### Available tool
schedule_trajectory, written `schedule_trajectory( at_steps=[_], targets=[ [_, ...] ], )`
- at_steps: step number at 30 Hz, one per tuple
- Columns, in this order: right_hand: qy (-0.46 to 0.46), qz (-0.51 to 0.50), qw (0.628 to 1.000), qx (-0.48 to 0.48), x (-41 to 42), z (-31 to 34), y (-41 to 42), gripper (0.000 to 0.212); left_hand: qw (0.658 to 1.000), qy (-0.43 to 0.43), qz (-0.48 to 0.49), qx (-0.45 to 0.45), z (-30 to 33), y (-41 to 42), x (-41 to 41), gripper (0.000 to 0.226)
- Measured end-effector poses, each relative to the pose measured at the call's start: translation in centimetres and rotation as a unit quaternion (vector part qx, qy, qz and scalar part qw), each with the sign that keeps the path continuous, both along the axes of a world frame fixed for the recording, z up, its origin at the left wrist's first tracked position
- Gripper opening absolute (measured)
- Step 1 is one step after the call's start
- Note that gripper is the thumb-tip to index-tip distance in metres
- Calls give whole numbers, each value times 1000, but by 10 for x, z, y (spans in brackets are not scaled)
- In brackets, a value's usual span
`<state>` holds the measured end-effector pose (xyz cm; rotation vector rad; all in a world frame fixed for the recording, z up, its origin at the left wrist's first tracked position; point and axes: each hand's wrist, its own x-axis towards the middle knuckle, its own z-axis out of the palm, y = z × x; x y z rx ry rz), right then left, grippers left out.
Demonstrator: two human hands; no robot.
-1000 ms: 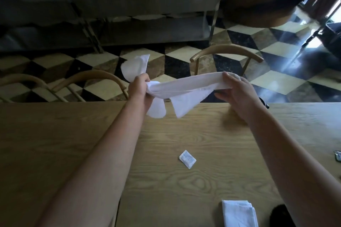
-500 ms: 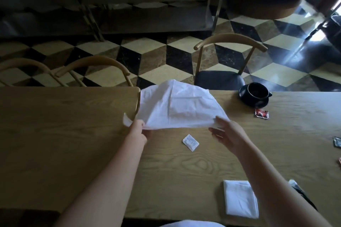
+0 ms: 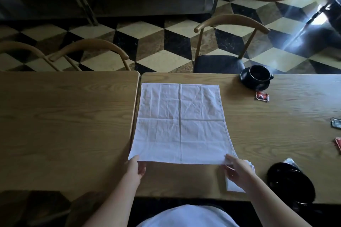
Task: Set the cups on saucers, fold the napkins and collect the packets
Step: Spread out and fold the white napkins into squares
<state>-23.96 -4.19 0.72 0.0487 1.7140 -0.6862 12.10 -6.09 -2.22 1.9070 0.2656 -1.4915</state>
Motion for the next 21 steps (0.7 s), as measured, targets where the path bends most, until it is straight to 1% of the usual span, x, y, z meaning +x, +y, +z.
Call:
schedule_trajectory(
  at_steps=[2, 4, 7, 11, 12, 13, 14, 15, 17, 18, 21],
  targets=[
    [15, -8, 1000, -15, -3, 0, 3, 7, 999, -39, -29, -13, -3, 12, 6, 11],
    [22, -12, 999, -36, -6, 3, 1, 8, 996, -60, -54, -34, -2, 19, 12, 9],
    [36, 14, 997, -61, -10, 14, -4, 12, 994, -56, -62, -64, 5, 23, 21, 20],
    [98, 41, 989, -105, -12, 32, -19, 7, 985, -90, -70, -130, 28, 10, 27, 34],
    [117, 42, 985, -119, -11, 37, -25, 13, 980, -103, -70, -153, 35, 3, 27, 39],
    [132, 39, 982, -130, -11, 43, -32, 24, 975, -116, -77, -172, 42, -6, 26, 40],
    [141, 40, 979, -141, -12, 48, -39, 31, 971, -125, -88, -186, 48, -17, 26, 35],
    [143, 47, 977, -151, -12, 53, -46, 30, 967, -127, -100, -196, 53, -28, 25, 25],
    [115, 63, 978, -164, -16, 61, -67, 21, 964, -105, -126, -211, 61, -55, 23, 6],
    [88, 68, 979, -168, -18, 62, -79, 18, 962, -92, -135, -220, 64, -69, 23, 3],
    [9, 66, 980, -186, -28, 66, -113, 17, 955, -56, -159, -244, 73, -110, 28, 6]
  ],
)
